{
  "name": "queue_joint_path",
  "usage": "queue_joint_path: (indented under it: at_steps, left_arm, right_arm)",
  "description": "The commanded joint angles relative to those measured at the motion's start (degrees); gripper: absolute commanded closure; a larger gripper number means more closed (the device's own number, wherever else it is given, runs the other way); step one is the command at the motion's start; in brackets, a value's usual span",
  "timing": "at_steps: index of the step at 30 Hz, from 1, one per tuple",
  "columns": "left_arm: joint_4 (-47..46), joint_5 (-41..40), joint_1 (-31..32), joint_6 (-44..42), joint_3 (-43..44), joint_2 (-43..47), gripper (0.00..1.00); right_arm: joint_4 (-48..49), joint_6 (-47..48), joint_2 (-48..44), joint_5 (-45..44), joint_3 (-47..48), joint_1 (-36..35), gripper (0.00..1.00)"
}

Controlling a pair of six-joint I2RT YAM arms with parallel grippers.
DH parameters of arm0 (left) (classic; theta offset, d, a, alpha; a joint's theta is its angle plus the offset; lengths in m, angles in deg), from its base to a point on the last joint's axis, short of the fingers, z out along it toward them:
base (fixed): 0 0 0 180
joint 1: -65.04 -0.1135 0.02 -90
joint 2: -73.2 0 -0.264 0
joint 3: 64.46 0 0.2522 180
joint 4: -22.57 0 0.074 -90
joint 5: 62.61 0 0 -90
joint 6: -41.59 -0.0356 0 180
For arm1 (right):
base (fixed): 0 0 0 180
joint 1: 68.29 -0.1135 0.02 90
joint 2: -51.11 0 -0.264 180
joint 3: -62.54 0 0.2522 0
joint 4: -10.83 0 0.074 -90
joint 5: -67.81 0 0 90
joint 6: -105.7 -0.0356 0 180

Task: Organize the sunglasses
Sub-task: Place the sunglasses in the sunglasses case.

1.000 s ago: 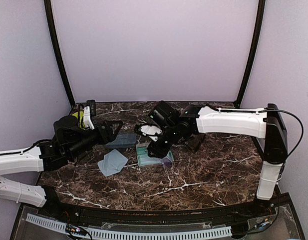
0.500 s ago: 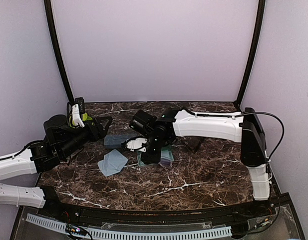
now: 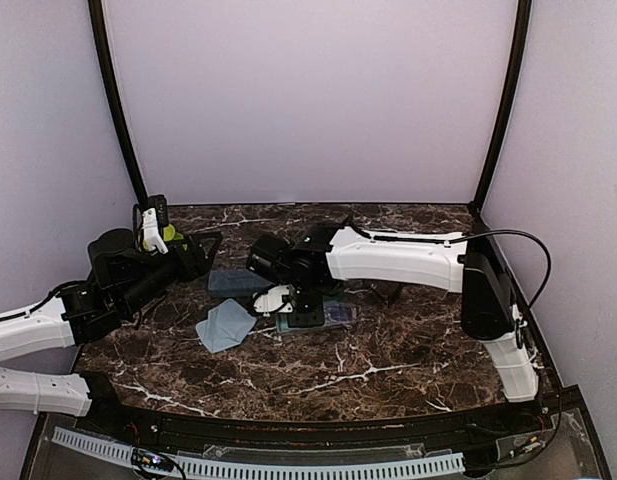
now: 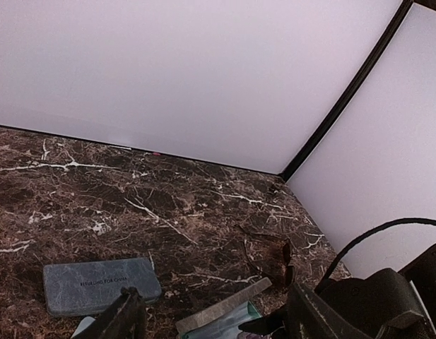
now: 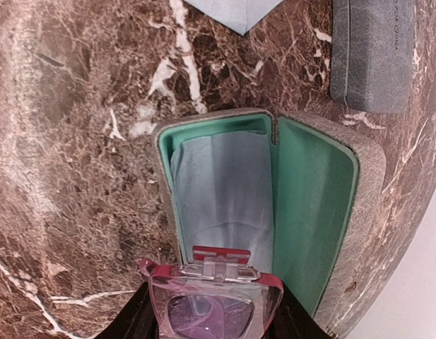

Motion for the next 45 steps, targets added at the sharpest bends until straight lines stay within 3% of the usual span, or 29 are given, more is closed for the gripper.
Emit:
queue_joint_path:
  at_steps: [1,45]
  left_arm:
    - [-0.25,0.25,-0.50,-0.18,-0.90,-0.30,0.29]
    - [-1.10,0.15,-1.12,1.49,-2.69,0.53,0.29]
  right_arm:
    - [-1.46,2.44,1.85,-4.85,3.32,-0.49,0.57]
    - [1.77,11.14,8.99,-4.15,8.26,-1.66,0.55]
